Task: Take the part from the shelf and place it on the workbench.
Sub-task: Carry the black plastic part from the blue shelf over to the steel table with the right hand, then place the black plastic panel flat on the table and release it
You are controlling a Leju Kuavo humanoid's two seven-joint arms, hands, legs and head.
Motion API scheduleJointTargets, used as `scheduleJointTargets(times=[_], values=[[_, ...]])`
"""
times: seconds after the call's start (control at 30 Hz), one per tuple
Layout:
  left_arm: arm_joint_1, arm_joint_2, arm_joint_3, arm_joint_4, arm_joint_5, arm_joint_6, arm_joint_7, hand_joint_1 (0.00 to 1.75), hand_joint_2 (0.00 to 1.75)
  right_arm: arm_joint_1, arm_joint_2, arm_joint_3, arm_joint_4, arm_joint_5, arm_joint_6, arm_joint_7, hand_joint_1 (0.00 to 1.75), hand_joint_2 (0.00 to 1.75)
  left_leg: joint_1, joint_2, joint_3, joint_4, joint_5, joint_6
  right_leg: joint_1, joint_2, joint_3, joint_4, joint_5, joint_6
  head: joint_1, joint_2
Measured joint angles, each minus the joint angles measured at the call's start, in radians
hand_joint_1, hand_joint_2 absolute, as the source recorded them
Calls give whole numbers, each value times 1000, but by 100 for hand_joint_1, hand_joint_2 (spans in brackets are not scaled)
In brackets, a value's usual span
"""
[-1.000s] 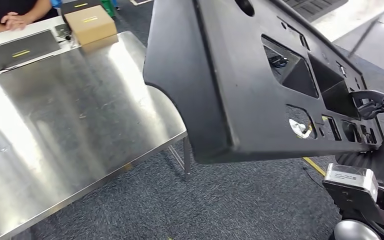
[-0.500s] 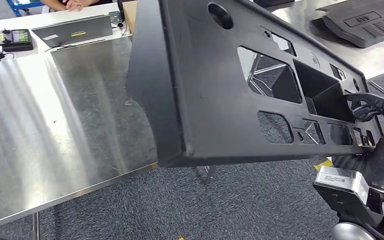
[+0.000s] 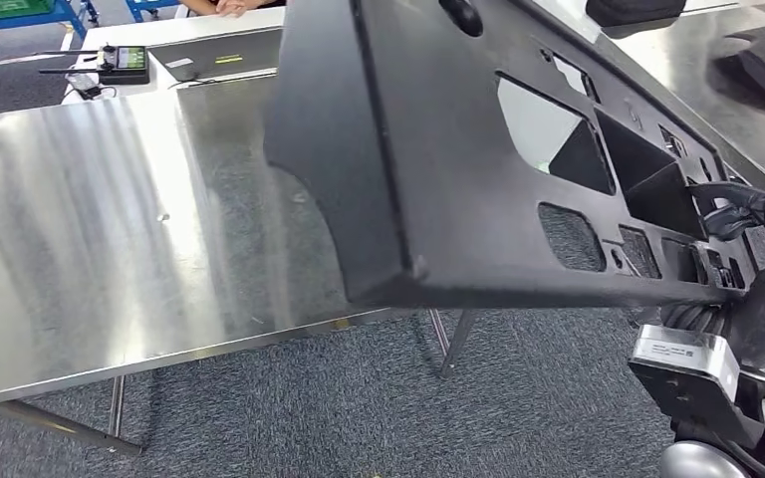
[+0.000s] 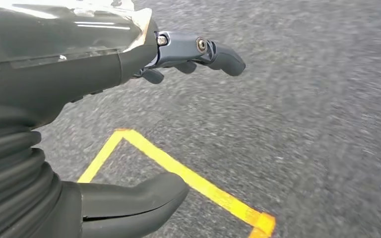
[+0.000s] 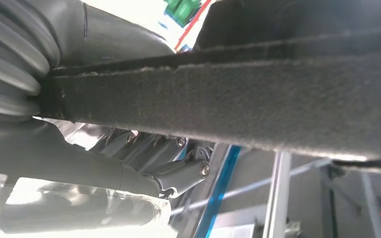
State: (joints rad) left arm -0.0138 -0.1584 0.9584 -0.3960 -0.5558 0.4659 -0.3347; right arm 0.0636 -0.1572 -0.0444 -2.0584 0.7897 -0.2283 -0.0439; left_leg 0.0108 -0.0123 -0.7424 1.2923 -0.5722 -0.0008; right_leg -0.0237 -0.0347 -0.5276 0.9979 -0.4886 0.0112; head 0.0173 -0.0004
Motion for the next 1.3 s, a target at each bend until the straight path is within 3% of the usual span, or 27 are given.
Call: scheduleJointTargets(times=[0.03, 0.07, 0.1, 0.17, 0.23, 0.33, 0.4, 0.43, 0.5, 0.53, 0.57, 0.6, 0.63, 0.7, 0.77, 0.83, 0.87, 0.9, 1.0, 1.07, 1.1, 1.13, 1.17, 1.23, 1.3], values=[[0, -1, 0, 0, -1, 0, 0, 0, 175, 0, 1, 0, 0, 0, 0, 0, 175, 175, 3, 5, -10, 20, 1, -3, 1, -14, 0, 0, -1, -1, 0, 0], [1, -1, 0, -1, -2, 0, 1, 0, 175, 1, 1, 0, 0, 0, 0, 0, 175, 175, 5, 10, 2, 0, 20, -5, 1, -27, 2, 0, -2, 0, 0, 0], [2, -1, 1, -3, -5, 0, 2, 0, 175, 1, 2, 0, 0, 0, 0, 0, 175, 175, 7, 22, 33, -58, 50, -6, 1, -39, 4, 1, -4, 1, 0, 0], [0, -1, 3, -8, -11, -1, 3, 0, 175, 2, 1, 1, 0, 1, 1, 0, 175, 175, 7, 75, 110, -194, 99, -4, 6, -59, 10, 3, -11, 9, 0, 0], [-1, -2, 4, -11, -15, -2, 3, 0, 175, 3, 1, 1, 0, 1, 1, 0, 175, 175, 2, 118, 145, -256, 108, -1, 15, -69, 12, 6, -17, 17, -1, 0], [-2, -2, 4, -11, -16, -3, 3, 0, 175, 3, 1, 1, 0, 1, 1, 0, 175, 175, 0, 119, 146, -258, 107, 0, 17, -70, 11, 7, -18, 18, -1, 0], [-1, -4, 6, -16, -19, -5, 5, 0, 175, 2, -2, 1, 0, 1, 2, -1, 175, 175, -1, 99, 142, -258, 108, 8, 19, -83, 16, 5, -20, 23, 3, 0], [0, -6, 9, -21, -23, -6, 7, 0, 175, 1, -4, 1, 0, 1, 4, 0, 175, 175, 0, 79, 141, -260, 112, 18, 18, -75, 16, 10, -27, 28, 6, 0], [2, -11, 16, -34, -37, -14, 13, 0, 175, 4, -12, 0, 0, 0, 7, 0, 175, 175, 1, 24, 134, -265, 122, 39, 14, -23, -45, 145, -91, 32, 8, 0], [3, -13, 21, -39, -45, -19, 15, 0, 175, 7, -16, -1, 0, -3, 8, 0, 175, 175, 3, -1, 133, -267, 127, 47, 11, 11, -85, 227, -123, 35, 8, 0], [3, -14, 25, -42, -49, -24, 15, 0, 175, 11, -20, -2, 0, -5, 11, 1, 175, 175, 3, -22, 131, -267, 128, 50, 10, 29, -118, 292, -144, 37, 8, 0], [4, -15, 29, -42, -52, -26, 14, 0, 175, 13, -23, -2, 0, -9, 14, 1, 175, 175, 4, -37, 132, -267, 129, 50, 9, 31, -117, 283, -132, 45, 8, 0], [5, -15, 32, -42, -52, -27, 12, 0, 175, 15, -26, -2, 1, -12, 17, 1, 175, 175, 5, -52, 133, -266, 129, 49, 6, 35, -97, 235, -106, 55, 8, 0], [6, -15, 38, -42, -53, -27, 8, 0, 175, 17, -32, -2, 1, -17, 20, 2, 175, 175, 5, -80, 133, -264, 131, 42, 0, 64, -35, 92, -46, 69, 9, 0], [7, -14, 44, -42, -53, -27, 5, 0, 175, 18, -36, -1, 3, -19, 20, 1, 175, 175, 2, -101, 129, -264, 134, 31, 0, 84, -3, 18, -20, 63, 8, 0], [10, -15, 51, -43, -53, -27, 2, 0, 175, 16, -36, 1, 5, -19, 21, 3, 175, 175, 3, -116, 124, -268, 141, 18, 3, 69, -1, 14, -15, 45, 8, 0], [12, -15, 54, -43, -53, -27, 0, 0, 175, 13, -36, 3, 6, -18, 23, 5, 175, 175, 4, -112, 121, -267, 140, 13, 1, 61, 1, 12, -11, 37, 8, 0], [13, -16, 56, -43, -53, -27, -1, 0, 175, 11, -35, 6, 7, -17, 25, 7, 175, 175, 4, -93, 114, -252, 130, 8, -1, 50, 1, 10, -8, 28, 6, 0], [9, -14, 59, -43, -56, -28, -7, 0, 175, 11, -32, 12, 8, -11, 29, 11, 175, 175, 1, -15, 51, -116, 47, 1, -1, 20, 1, 7, -6, 6, 0, 0], [7, -14, 61, -43, -61, -29, -10, 0, 175, 12, -31, 13, 9, -8, 29, 13, 175, 175, 2, 0, 3, -13, 5, -3, 3, -1, 0, 8, -7, 3, 0, 0], [7, -15, 62, -43, -65, -29, -12, 0, 175, 12, -31, 13, 9, -6, 30, 15, 175, 175, 2, 4, -7, 13, 0, -3, 5, -12, -1, 8, -7, 3, 0, 0], [6, -15, 64, -43, -68, -29, -15, 0, 175, 13, -30, 13, 9, -5, 33, 18, 175, 175, 2, 7, -4, 10, 9, -3, 6, -24, 0, 8, -8, 3, 0, 0], [6, -15, 66, -43, -71, -29, -17, 0, 175, 13, -29, 13, 10, -4, 36, 21, 175, 175, 2, 13, 20, -30, 33, -1, 7, -36, 1, 8, -8, 2, 0, 0], [4, -12, 70, -43, -76, -29, -20, 0, 175, 13, -29, 13, 11, -3, 41, 26, 175, 175, -1, 53, 98, -165, 84, 5, 12, -57, 4, 9, -12, 5, 0, 0], [-2, -11, 73, -43, -82, -29, -24, 0, 175, 12, -29, 13, 13, -3, 44, 30, 175, 175, -7, 83, 144, -250, 106, 15, 21, -75, 6, 9, -17, 12, 2, 0]])
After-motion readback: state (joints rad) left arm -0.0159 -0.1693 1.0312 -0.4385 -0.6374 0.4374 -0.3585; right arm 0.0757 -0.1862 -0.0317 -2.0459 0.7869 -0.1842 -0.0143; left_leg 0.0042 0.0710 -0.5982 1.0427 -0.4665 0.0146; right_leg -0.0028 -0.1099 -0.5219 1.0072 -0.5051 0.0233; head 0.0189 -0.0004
